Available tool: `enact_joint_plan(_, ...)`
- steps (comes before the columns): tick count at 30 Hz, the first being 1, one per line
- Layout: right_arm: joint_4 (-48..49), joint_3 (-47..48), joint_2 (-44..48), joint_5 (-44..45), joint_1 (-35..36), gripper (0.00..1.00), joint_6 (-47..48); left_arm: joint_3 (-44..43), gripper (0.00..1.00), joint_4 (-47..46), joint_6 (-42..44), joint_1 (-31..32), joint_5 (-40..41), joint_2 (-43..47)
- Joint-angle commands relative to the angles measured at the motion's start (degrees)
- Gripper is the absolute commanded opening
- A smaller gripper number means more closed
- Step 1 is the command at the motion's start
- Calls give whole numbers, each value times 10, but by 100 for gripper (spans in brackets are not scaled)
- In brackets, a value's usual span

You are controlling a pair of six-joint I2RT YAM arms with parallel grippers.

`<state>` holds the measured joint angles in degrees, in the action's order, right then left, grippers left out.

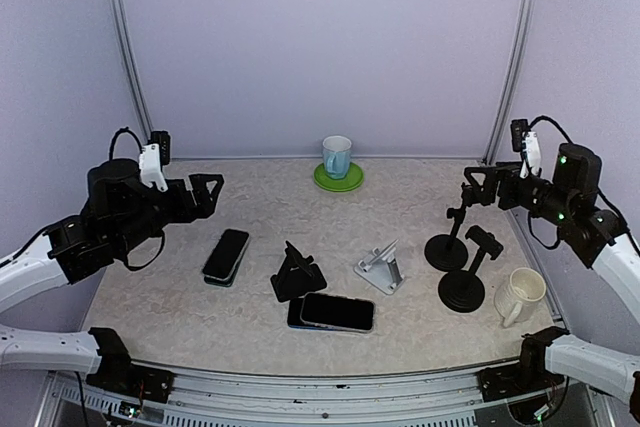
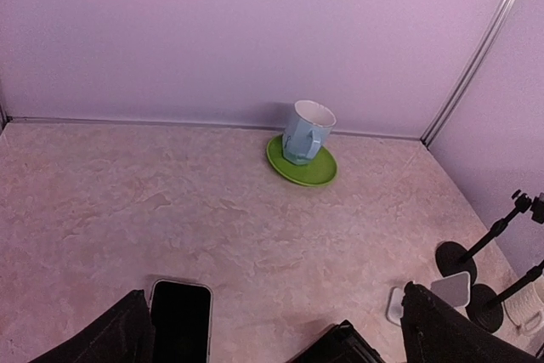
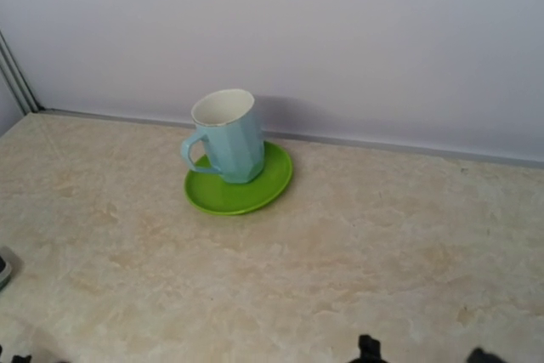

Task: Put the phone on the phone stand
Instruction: Adjust the phone stand at the center of the board.

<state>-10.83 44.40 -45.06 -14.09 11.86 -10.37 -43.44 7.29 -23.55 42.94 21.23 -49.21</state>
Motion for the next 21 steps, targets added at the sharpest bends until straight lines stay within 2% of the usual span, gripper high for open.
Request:
enact_joint_plan(1,11,-4,12,17,-7,100,-2,-15,99,24,-32,40,50,-28)
enact_joint_plan(12,4,-6,27,23,-6,100,-2,-3,99,6,-94,144,105,-89)
enact_joint_plan(21,-2,-4,37,18,-7,100,-3,20,99,1,-120,171,109,-113)
